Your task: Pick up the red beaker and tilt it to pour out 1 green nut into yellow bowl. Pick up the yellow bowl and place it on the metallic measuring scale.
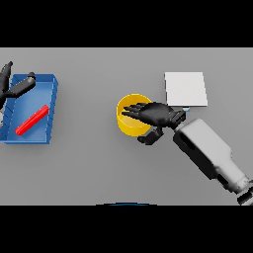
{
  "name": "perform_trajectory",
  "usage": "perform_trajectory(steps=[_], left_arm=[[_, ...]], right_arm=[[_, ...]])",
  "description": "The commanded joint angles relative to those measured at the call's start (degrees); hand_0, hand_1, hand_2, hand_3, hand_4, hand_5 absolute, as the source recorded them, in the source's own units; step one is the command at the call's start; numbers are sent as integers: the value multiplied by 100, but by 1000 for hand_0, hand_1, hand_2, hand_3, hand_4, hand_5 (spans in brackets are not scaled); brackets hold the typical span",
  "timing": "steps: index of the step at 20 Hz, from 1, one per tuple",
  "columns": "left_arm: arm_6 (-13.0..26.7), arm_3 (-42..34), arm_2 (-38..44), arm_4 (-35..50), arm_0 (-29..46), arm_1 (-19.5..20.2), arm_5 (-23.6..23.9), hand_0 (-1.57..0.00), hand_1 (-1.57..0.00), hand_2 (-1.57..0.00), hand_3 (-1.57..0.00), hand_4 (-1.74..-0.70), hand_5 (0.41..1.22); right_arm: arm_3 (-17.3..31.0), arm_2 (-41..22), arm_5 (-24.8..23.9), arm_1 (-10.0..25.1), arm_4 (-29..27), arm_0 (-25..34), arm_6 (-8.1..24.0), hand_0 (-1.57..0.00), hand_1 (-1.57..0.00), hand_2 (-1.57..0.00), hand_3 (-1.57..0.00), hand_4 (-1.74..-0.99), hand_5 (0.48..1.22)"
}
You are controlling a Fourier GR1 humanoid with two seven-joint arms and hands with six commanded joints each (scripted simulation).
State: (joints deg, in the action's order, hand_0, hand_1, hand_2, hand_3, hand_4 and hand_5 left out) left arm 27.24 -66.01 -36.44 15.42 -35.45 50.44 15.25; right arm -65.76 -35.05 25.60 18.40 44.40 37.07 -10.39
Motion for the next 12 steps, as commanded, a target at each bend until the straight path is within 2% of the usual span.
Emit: perform_trajectory(steps=[1, 5, 7, 8, 9, 10, 11, 12], left_arm=[[-5, -71, 15, -21, 11, 63, 50, 1, 1, 1, 1, -798, 736], [71, -83, 11, -17, -22, 109, -4, 1, 1, 1, 1, -793, 729], [26, -41, 4, -42, -20, 100, 0, 1, 1, 1, 1, -792, 725], [18, -73, 14, -35, 3, 120, 15, 1, 1, 1, 1, -792, 723], [27, -97, 25, -26, 6, 128, 35, 1, 1, 1, 1, -793, 722], [12, -95, 22, -18, 38, 127, 33, 1, 1, 1, 1, -793, 723], [-3, -218, 25, 4, 86, 168, 48, 1, 1, 1, 1, -795, 725], [7, -157, 24, 5, 60, 135, 39, 1, 1, 1, 1, -796, 726]], right_arm=[[72, -51, 59, -45, 43, 81, 66, 1, 1, 1, 1, -1306, 681], [156, -130, 163, -81, 95, 183, 113, 1, 1, -4, -11, -1308, 729], [307, -209, 140, -130, 184, 210, 167, -16, -40, -68, -94, -1339, 784], [278, -246, 134, -110, 230, 202, 185, -93, -107, -133, -160, -1362, 820], [260, -303, 123, -122, 271, 202, 140, -258, -236, -233, -249, -1387, 900], [253, -322, 116, -82, 272, 175, 37, -508, -437, -388, -359, -1425, 964], [305, -308, 136, -75, 231, 202, -75, -721, -664, -624, -472, -1488, 1016], [225, -301, 345, -71, 167, 205, 21, -891, -846, -814, -594, -1534, 1057]])
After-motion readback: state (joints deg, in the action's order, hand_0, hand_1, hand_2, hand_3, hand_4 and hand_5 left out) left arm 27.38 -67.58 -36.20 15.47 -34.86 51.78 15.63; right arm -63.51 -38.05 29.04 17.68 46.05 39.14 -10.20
